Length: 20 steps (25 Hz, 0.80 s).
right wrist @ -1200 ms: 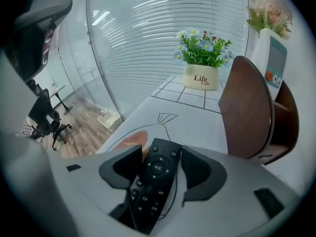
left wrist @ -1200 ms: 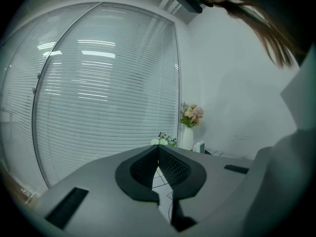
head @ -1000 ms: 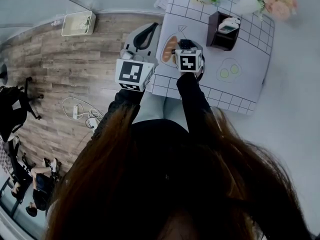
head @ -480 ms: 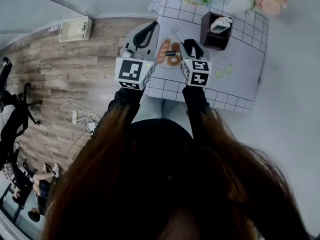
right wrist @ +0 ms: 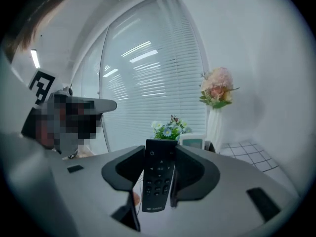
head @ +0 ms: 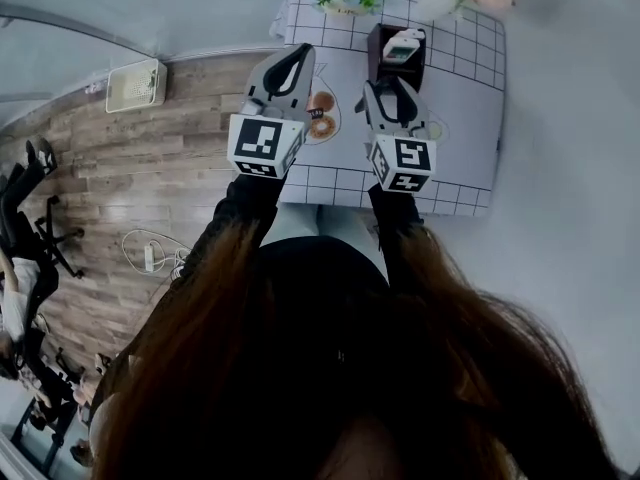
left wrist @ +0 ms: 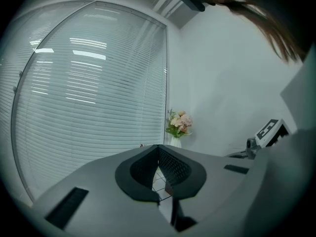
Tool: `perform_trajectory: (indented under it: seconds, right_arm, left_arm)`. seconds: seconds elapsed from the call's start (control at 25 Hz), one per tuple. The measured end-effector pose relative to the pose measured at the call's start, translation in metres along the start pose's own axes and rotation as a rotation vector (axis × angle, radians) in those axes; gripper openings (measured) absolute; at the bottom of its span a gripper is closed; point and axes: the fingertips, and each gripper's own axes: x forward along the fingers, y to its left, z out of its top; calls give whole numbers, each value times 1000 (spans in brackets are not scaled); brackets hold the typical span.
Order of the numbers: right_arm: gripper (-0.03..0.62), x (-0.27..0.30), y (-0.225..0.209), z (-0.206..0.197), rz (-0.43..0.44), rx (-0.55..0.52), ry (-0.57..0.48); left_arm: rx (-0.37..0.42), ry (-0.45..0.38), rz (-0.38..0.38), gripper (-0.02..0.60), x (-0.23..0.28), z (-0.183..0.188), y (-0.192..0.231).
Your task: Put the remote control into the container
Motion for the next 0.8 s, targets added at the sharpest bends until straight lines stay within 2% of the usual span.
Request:
perform_trajectory:
  seconds: [0.36,0.8]
  right_arm:
    - [198,-32,-54,18,-114,-4,-52]
    - [198,-43,-80,34,-161,0,-101]
  left_arm:
    - [1,-25,-74,9,33,10,-39]
    - [5,-23,-101,9,54,10,-55]
